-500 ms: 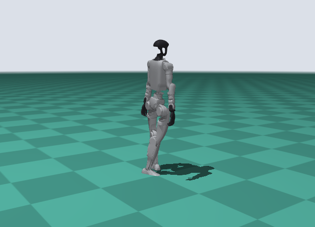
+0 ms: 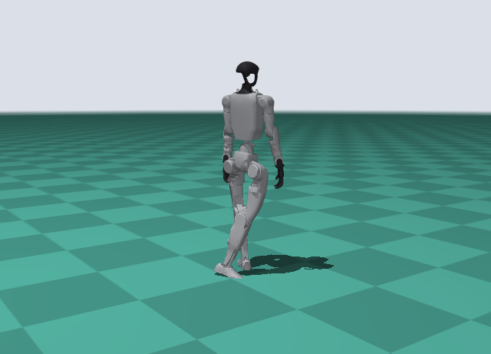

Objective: In place motions

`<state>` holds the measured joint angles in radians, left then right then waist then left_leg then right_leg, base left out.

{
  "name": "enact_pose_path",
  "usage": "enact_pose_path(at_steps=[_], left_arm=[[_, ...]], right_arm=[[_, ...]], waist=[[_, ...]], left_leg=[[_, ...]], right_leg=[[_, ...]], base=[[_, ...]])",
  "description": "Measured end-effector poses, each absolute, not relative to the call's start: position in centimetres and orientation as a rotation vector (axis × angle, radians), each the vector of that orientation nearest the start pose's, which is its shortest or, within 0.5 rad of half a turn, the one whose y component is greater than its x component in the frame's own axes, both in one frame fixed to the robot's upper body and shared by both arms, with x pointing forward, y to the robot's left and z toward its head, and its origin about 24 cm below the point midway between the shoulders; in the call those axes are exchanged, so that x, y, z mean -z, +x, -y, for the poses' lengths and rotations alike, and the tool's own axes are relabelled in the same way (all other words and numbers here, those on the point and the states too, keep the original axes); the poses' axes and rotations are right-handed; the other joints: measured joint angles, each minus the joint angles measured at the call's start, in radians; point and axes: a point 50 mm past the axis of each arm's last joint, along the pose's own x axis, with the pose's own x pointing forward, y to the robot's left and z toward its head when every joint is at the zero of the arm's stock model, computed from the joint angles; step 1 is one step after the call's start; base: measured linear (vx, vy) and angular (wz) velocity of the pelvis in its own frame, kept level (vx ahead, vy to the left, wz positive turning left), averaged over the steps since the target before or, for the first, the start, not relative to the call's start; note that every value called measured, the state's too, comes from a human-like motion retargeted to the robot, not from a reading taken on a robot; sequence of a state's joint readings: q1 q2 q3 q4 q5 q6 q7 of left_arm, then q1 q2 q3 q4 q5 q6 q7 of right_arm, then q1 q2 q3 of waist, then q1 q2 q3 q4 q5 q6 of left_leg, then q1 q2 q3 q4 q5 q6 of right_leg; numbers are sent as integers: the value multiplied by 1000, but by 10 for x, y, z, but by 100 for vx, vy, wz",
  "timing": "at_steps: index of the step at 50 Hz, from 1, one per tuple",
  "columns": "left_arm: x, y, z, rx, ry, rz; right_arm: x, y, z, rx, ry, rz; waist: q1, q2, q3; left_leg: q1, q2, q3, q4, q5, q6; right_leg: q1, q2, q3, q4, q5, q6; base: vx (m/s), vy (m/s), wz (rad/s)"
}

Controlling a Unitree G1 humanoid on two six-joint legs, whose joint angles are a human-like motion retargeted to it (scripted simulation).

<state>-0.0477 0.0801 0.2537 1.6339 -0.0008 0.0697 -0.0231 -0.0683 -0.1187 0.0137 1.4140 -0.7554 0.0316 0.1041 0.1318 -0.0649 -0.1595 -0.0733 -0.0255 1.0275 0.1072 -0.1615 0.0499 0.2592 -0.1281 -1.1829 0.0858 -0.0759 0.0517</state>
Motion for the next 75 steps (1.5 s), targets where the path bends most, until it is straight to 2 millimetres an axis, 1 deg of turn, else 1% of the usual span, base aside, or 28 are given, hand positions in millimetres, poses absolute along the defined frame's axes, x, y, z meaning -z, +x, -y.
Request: enact_pose_path(at_steps=[3,5,7,8,10,12,15,17,20,23,25,27,28,30,33,35,38,40,42,44,48,50,56,61,66,70,72,75], left_arm=[[179,40,-178,-149,-117,-1553],[177,60,-178,-95,-78,-1499],[174,79,-179,-39,-32,-1452],[172,88,-180,-11,-6,-1432],[169,105,-180,48,64,-1393],[166,116,-180,82,122,-1362],[165,120,-178,122,172,-1348],[166,115,-179,148,189,-1374],[170,96,-182,163,202,-1451],[172,70,-189,157,207,-1553],[173,49,-194,151,211,-1622],[174,30,-200,143,219,-1682],[173,20,-204,136,222,-1714],[172,-1,-211,117,228,-1775],[172,-26,-211,29,214,-1823],[172,-37,-208,-61,147,-1822],[170,-54,-206,-133,-11,-1837],[169,-62,-202,-148,-85,-1863],[169,-64,-197,-162,-112,-1878],[170,-61,-195,-166,-116,-1872],[174,-43,-185,-104,-98,-1818],[176,-34,-180,-78,-79,-1783],[181,-1,-168,-53,-38,-1644],[181,15,-169,-15,-24,-1588],[180,14,-179,-27,13,-1592],[180,3,-185,-90,7,-1618],[180,-4,-183,-143,-15,-1626],[180,-14,-176,-199,-58,-1640]], right_arm=[[176,42,208,-463,-689,-1503],[176,22,215,-406,-661,-1585],[175,6,218,-348,-618,-1651],[175,0,218,-322,-592,-1678],[174,-15,215,-269,-530,-1730],[174,-21,212,-247,-496,-1750],[175,-24,209,-260,-499,-1750],[176,-18,207,-308,-544,-1724],[177,-8,208,-364,-613,-1682],[178,7,208,-383,-648,-1629],[178,14,207,-375,-640,-1600],[178,22,207,-360,-612,-1574],[178,24,205,-357,-597,-1566],[178,26,204,-354,-563,-1570],[177,32,206,-333,-512,-1578],[177,44,206,-327,-498,-1537],[175,64,202,-360,-498,-1470],[174,72,199,-383,-499,-1439],[173,78,195,-397,-494,-1415],[173,82,192,-414,-488,-1398],[174,80,186,-469,-501,-1402],[175,77,184,-493,-518,-1415],[178,56,181,-558,-574,-1487],[180,35,184,-559,-599,-1555],[179,19,192,-532,-598,-1627],[178,14,198,-500,-590,-1646],[178,17,203,-488,-590,-1636],[177,27,210,-456,-601,-1602]], waist=[[-53,63,16],[-97,99,35],[-145,113,55],[-170,113,66],[-215,116,89],[-203,106,105],[-198,97,129],[-206,87,144],[-217,77,155],[-218,54,167],[-213,35,174],[-219,12,182],[-218,6,176],[-180,0,152],[-152,16,97],[-127,12,95],[-145,20,86],[-151,24,71],[-142,25,62],[-132,23,61],[-108,20,57],[-101,21,53],[-109,28,50],[-130,30,57],[-149,22,69],[-153,4,80],[-134,-3,93],[-102,-12,112]], left_leg=[[9,52,-88,10,-9,12],[14,85,-158,24,-13,21],[9,92,-235,32,-11,32],[5,87,-275,30,-6,39],[1,82,-355,21,11,52],[-1,81,-364,16,21,57],[-1,82,-394,19,29,61],[-8,72,-448,21,36,65],[-7,49,-518,12,47,68],[17,6,-573,-14,59,72],[42,-32,-610,-33,65,75],[72,-79,-660,-54,72,80],[85,-91,-681,-65,76,79],[98,-98,-693,-74,73,73],[66,-88,-740,-59,69,67],[74,-91,-741,-60,62,64],[75,-85,-775,-55,58,56],[69,-82,-793,-51,57,51],[64,-79,-804,-46,55,46],[63,-79,-819,-41,53,41],[61,-77,-844,-35,51,30],[58,-75,-851,-36,51,26],[49,-67,-883,-43,57,8],[44,-57,-895,-35,52,-7],[31,-39,-874,28,9,-29],[25,-20,-822,111,-25,-51],[31,-12,-805,144,-17,-58],[20,-34,-886,182,-15,-22]], right_leg=[[19,22,39,136,67,-103],[16,26,97,253,82,-137],[-38,15,199,377,76,-104],[-97,13,294,451,63,-74],[-213,46,476,556,45,-13],[-261,56,554,566,33,-19],[-304,63,612,540,14,-57],[-350,77,695,492,1,-66],[-396,104,819,407,-8,-55],[-403,110,930,280,-23,-36],[-383,95,975,159,-22,-28],[-352,68,977,45,24,6],[-330,86,1014,22,7,-4],[-317,40,913,2,28,26],[-297,48,863,-48,34,29],[-281,73,859,-66,31,5],[-260,74,825,-72,18,2],[-255,76,807,-71,8,-1],[-250,82,795,-72,1,-7],[-240,85,780,-76,-5,-12],[-223,92,758,-86,-13,-20],[-222,95,752,-87,-16,-24],[-222,104,727,-88,-25,-34],[-221,113,721,-90,-25,-43],[-228,111,749,-90,-10,-45],[-252,91,814,-77,16,-36],[-271,77,881,-64,39,-27],[-300,62,998,-53,73,-19]], base=[[30,6,198],[30,2,228],[19,-4,242],[17,-7,259],[13,-11,252],[5,-14,153],[9,-13,122],[5,-13,143],[8,-11,125],[10,-9,107],[14,-9,113],[17,-7,129],[23,-6,95],[27,-6,64],[18,-4,68],[3,-8,8],[6,-7,51],[5,-7,50],[-2,-6,34],[-5,-7,36],[-3,-6,31],[-5,-6,19],[-7,-6,24],[-8,-8,10],[-8,-8,-22],[-10,-8,-75],[-12,-4,-155],[-15,3,-195]])
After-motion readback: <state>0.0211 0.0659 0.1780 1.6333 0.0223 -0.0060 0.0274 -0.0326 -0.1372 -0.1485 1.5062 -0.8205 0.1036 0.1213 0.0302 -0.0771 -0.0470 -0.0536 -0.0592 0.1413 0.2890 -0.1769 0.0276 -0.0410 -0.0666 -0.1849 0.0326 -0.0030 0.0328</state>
